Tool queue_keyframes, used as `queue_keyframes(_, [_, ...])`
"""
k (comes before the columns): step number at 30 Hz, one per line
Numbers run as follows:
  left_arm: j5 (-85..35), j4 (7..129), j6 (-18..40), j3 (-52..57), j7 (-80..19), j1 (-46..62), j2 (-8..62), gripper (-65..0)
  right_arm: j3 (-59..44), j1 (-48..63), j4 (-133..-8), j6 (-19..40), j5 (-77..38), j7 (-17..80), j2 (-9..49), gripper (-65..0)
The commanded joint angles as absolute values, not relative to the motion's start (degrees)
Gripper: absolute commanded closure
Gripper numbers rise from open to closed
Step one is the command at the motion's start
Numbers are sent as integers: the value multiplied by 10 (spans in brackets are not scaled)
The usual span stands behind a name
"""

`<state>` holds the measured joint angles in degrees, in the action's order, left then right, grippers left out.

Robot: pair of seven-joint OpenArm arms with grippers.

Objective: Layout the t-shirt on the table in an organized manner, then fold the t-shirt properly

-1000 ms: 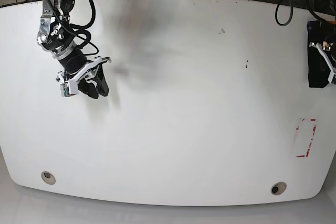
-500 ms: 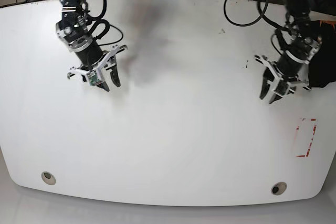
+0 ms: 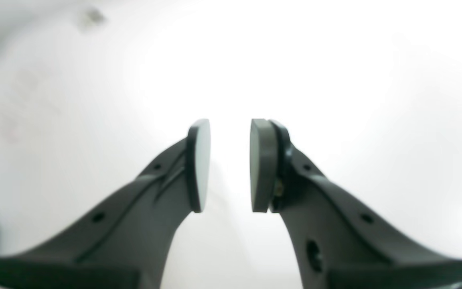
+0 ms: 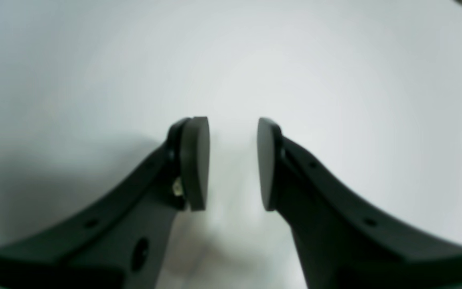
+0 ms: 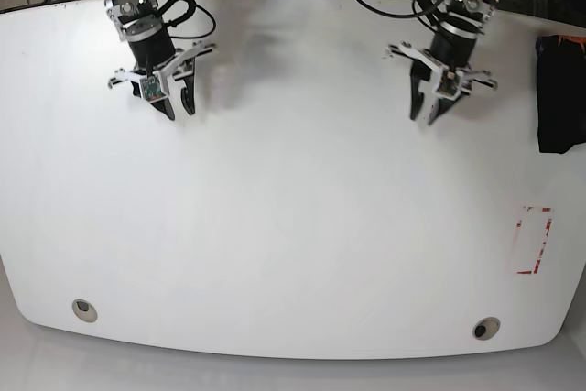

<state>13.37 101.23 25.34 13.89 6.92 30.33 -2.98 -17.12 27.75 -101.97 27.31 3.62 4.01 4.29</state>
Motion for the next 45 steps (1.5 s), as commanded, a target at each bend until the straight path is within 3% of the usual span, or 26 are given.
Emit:
queue_keyframes(1, [125,1043,247,134,89,345,-29,-147,-183,316,-1036,277,11,20,51,-195])
queue_keyframes(12, [124,1142,247,135,-49,488,-40,-146,-211,504,-1123,303,-61,23,51,-195])
queue_keyframes(27, [124,1131,247,131,-22,705,-43,-146,-188,680,-1109,304,-66,23,49,-195])
queue_keyframes(36, [128,1002,247,136,-23,647,-38,-147,-121,692,-971,304,-60,18,82,-195])
queue_keyframes(45, [128,789,247,142,-22,518,-20,-146,-66,569,-774,297,-60,0,123,-195])
